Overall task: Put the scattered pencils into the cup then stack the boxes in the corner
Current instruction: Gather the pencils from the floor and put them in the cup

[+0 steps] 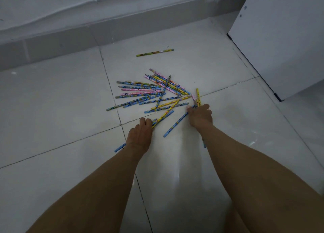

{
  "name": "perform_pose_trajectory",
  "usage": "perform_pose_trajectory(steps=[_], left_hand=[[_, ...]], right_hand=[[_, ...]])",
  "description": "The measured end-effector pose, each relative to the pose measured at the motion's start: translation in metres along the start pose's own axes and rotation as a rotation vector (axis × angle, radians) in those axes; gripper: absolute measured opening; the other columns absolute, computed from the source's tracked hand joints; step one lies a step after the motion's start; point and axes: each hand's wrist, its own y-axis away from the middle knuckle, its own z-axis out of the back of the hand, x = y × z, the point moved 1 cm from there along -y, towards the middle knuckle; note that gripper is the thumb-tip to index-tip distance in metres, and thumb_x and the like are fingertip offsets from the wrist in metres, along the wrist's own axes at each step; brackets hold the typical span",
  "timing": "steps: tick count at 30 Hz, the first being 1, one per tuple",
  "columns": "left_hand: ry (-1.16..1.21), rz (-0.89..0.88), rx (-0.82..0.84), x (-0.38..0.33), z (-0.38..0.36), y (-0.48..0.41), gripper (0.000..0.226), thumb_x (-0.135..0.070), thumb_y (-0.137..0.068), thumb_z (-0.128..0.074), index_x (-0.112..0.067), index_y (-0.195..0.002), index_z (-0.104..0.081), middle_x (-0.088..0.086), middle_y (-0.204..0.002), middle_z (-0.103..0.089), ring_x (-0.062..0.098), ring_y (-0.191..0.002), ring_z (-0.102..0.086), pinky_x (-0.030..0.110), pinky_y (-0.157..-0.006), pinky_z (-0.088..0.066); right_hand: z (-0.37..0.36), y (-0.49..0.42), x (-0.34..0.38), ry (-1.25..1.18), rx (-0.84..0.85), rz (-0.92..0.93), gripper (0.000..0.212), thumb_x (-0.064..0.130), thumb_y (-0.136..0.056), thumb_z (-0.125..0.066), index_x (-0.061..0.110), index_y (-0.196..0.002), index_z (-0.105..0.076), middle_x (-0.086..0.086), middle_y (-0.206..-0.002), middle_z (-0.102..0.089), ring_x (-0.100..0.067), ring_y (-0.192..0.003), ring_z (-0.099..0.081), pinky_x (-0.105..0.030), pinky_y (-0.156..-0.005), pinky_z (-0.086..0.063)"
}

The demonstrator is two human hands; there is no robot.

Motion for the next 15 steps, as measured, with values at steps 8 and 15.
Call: perform_pose_trajectory(steps=[8,15], left_hand=[[-0.068,-0.106,-0.037,0.001,0.006,-0.018,0.03,-0.017,-0.099,-0.04,-0.008,-0.128,-0.037,0.017,-0.154,-0.012,0.029,-0.108,-0.05,0.037,-0.08,-0.048],[-0.07,-0.2,-0.072,-0.011,0.01,-0.044,0.033,-0.02,-0.099,-0.036,-0.008,-0.13,-0.037,0.017,-0.158,-0.01,0.032,-0.109,-0.051,0.039,-0.082,-0.047]], right_hand=[[-0.005,0.012,0.0,0.055,0.058,0.015,0.091,0.048,-0.083,-0.068,0.0,-0.142,-0.017,-0.022,-0.144,-0.03,-0.035,-0.122,-0.049,-0.037,-0.092,-0.046],[-0.009,0.019,-0.002,0.047,0.016,0.043,0.067,0.042,-0.09,-0.062,0.001,-0.132,-0.032,-0.02,-0.137,-0.035,-0.037,-0.111,-0.057,-0.038,-0.088,-0.047]])
